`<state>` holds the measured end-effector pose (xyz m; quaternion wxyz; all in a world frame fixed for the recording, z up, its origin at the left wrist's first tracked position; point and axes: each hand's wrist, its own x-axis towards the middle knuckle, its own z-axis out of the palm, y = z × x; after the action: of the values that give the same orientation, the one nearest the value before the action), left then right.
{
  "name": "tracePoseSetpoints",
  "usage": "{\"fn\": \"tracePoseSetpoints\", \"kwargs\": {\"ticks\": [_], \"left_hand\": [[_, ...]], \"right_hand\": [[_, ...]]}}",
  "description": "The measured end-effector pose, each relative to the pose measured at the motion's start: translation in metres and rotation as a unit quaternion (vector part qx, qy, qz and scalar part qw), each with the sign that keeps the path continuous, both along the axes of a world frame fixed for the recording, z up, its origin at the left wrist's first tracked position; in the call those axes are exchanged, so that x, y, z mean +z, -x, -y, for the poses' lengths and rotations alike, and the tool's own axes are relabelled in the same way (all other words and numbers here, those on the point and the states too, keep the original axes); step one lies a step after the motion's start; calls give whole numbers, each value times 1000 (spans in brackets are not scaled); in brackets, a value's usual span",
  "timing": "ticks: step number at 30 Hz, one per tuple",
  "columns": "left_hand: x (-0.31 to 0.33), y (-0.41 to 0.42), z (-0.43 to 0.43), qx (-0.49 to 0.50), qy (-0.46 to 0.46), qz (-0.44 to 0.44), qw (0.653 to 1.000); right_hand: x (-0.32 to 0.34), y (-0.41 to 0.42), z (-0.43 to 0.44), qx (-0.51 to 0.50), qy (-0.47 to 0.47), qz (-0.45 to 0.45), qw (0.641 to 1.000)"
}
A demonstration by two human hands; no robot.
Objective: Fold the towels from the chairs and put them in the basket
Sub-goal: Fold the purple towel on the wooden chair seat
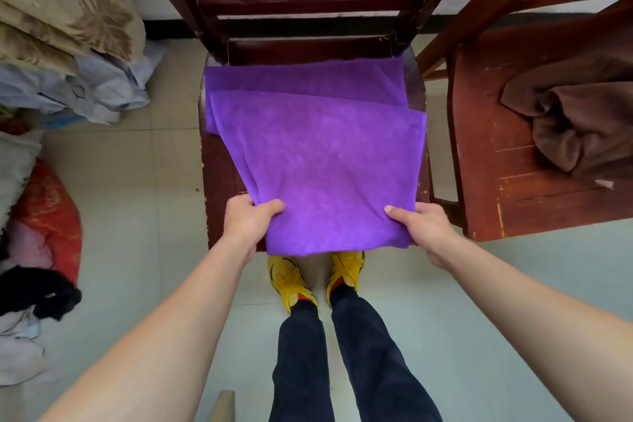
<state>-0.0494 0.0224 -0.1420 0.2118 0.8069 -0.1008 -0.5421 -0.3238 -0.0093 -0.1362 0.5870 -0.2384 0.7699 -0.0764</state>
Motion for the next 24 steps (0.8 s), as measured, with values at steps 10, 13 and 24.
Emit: {"fn": "tracePoseSetpoints", "kwargs": {"ticks": [10, 13, 24], "left_hand": [[23, -27, -25, 152, 14, -34, 988], [31, -44, 6, 200, 55, 33, 978], [8, -16, -17, 38, -13, 89, 995]], "right_hand": [[30, 1, 36, -81, 110, 15, 990], [36, -9, 76, -117, 137, 51, 982], [0, 13, 51, 31, 99, -92, 990]]}}
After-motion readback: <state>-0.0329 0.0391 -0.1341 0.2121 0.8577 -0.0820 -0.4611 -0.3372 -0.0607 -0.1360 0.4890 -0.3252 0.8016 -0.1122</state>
